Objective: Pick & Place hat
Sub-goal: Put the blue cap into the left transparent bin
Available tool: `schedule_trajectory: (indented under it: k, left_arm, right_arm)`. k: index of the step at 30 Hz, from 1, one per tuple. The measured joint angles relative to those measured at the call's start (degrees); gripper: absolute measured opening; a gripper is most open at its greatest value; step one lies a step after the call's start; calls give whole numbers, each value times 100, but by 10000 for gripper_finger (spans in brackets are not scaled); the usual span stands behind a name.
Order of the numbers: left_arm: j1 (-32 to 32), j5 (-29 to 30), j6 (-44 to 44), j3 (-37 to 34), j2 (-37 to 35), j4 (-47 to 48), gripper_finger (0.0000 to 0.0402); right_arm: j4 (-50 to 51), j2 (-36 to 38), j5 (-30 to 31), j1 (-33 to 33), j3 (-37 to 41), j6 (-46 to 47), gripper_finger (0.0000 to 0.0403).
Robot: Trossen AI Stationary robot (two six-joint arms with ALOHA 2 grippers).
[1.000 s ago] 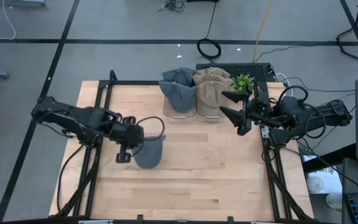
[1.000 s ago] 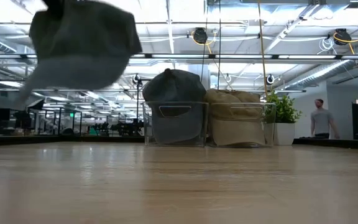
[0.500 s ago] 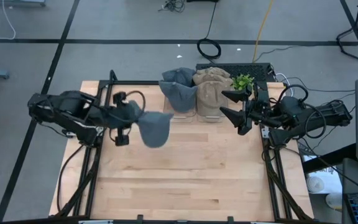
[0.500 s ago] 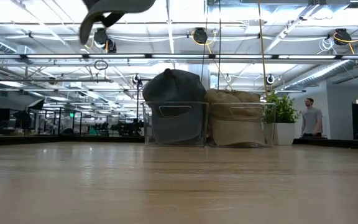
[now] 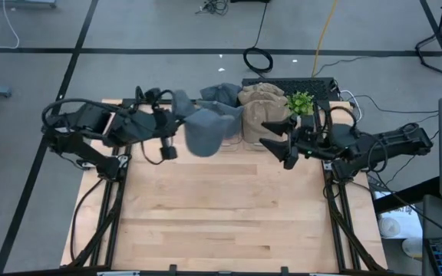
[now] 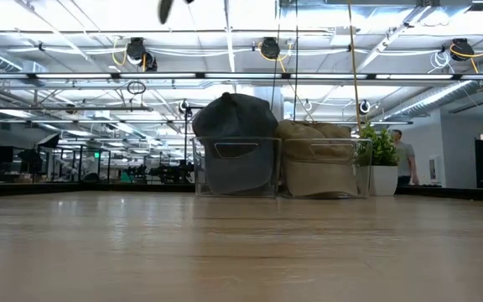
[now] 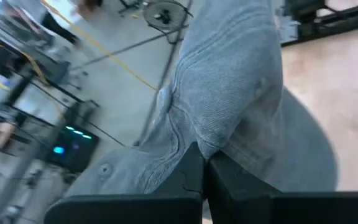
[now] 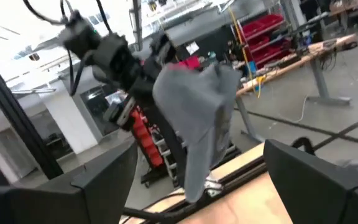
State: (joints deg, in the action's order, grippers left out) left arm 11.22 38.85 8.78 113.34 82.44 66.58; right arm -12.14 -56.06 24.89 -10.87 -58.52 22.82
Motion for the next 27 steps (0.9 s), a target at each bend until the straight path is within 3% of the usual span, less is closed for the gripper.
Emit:
schedule_trajectory:
  k: [10, 20, 27]
  left_arm:
    - [-227, 331, 1165, 795, 761, -985, 0]
    - [-253, 283, 1572, 968, 1014, -1952, 0]
    - [-267, 299, 1826, 968, 1049, -2696, 0]
  right_arm:
    - [-42, -290, -95, 151, 0, 147, 336]
    - [-100, -371, -108, 311, 0, 1, 336]
    - [-770, -524, -706, 431, -2, 8, 336]
